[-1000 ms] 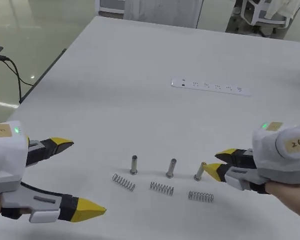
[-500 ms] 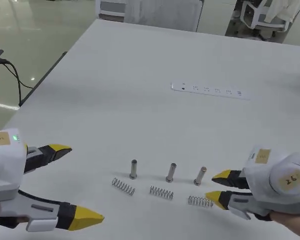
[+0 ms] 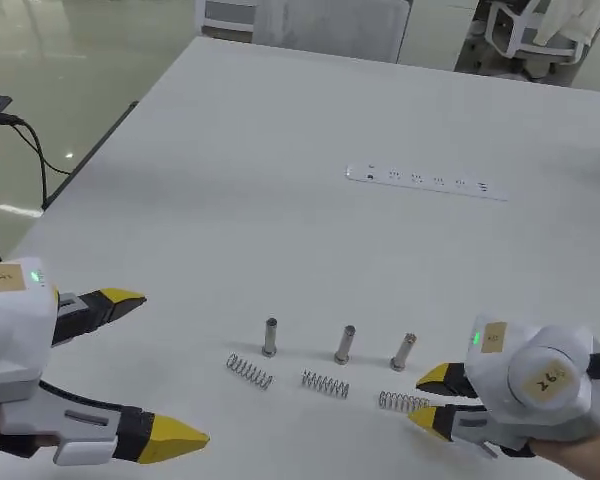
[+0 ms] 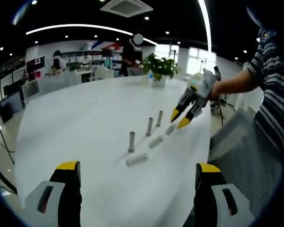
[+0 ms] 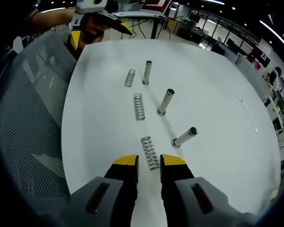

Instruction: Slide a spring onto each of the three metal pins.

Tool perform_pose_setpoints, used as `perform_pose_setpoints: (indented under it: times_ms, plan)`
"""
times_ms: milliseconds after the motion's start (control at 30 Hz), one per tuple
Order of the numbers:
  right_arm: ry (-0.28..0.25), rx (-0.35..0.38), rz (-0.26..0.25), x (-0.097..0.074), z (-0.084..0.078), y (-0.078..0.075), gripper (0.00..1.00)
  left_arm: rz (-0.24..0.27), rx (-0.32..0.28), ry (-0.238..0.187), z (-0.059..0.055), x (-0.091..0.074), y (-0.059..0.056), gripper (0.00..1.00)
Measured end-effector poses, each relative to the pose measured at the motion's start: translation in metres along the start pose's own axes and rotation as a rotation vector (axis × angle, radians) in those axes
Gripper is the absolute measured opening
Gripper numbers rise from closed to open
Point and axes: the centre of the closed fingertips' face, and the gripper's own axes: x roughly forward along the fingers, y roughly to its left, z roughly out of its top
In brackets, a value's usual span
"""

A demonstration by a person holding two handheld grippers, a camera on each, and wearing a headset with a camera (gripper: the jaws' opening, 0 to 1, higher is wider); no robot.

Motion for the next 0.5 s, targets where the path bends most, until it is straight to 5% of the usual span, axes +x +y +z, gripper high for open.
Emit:
perform_pose_setpoints:
  times_ms: [500]
  plan:
    - [0.049,-0.020,0.051,0.012,-0.008,-0.001,0.12,0.002,-0.003,0.013,-0.007,-0.004,-0.002,0.98]
